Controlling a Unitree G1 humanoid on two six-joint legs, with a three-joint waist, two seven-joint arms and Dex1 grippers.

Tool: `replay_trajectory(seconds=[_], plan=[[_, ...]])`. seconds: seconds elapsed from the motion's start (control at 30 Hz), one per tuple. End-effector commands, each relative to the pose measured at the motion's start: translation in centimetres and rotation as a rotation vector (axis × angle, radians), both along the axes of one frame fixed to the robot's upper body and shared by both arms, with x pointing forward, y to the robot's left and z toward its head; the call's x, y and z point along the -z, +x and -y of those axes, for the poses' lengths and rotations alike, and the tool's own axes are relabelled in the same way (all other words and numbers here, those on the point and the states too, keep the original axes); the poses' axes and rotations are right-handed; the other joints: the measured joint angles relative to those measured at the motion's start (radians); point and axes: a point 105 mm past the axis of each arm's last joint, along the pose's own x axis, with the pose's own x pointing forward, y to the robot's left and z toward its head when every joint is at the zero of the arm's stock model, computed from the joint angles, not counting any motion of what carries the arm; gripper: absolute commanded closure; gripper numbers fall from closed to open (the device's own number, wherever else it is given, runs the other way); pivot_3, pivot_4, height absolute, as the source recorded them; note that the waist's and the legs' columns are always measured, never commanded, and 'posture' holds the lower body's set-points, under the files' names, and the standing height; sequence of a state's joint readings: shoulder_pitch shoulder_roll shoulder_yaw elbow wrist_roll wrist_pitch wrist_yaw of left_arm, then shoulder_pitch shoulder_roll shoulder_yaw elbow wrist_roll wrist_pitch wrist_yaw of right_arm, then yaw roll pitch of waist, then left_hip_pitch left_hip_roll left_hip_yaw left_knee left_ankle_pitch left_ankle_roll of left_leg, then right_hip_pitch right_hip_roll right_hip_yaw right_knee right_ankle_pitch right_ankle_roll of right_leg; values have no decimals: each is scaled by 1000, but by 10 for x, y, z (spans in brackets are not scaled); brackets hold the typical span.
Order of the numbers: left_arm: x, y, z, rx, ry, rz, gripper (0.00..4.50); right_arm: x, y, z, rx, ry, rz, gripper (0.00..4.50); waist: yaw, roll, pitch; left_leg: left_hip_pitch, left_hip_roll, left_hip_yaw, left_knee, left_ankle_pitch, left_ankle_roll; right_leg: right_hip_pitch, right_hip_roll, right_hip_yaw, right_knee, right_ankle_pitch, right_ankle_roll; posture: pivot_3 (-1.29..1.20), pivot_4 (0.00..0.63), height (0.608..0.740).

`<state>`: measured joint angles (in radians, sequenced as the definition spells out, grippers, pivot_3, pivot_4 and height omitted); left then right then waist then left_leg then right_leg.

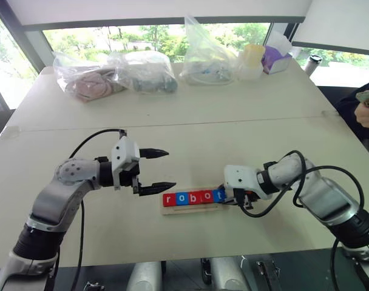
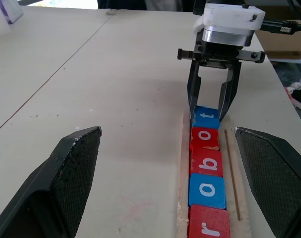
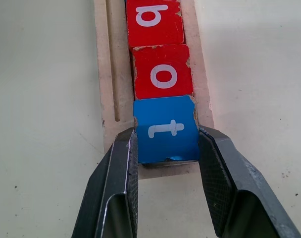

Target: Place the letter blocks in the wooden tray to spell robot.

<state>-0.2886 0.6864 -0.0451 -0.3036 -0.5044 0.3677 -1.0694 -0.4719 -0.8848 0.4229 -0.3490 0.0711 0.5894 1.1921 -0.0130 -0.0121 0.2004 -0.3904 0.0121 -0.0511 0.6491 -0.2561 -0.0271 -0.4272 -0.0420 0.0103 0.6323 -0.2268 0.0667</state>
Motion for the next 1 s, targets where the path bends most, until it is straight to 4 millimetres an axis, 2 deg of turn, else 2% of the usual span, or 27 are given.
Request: replay_trajectory(seconds=[0.03,0.6,0.8,0.83,1.0], plan=[[-8,-4,2,11,-11,34,0,-2,1,-3,-18,-3,16,3372,0,0,0,0,0,0,0,0,0,0,0,0,0,0,0,0,150,740],[-8,-2,3,3,-19,33,0,-12,1,-9,-22,19,13,3372,0,0,0,0,0,0,0,0,0,0,0,0,0,0,0,0,150,740],[-8,-1,3,3,-21,33,0,-14,2,-10,-20,20,17,307,1,0,0,0,0,0,0,0,0,0,0,0,0,0,0,0,150,740],[-8,-1,3,3,-21,33,0,-15,2,-10,-21,21,17,74,1,0,0,0,0,0,0,0,0,0,0,0,0,0,0,0,150,740],[-8,-1,3,1,-22,35,0,-18,1,-11,-23,26,21,74,1,0,0,0,0,0,0,0,0,0,0,0,0,0,0,0,150,740]])
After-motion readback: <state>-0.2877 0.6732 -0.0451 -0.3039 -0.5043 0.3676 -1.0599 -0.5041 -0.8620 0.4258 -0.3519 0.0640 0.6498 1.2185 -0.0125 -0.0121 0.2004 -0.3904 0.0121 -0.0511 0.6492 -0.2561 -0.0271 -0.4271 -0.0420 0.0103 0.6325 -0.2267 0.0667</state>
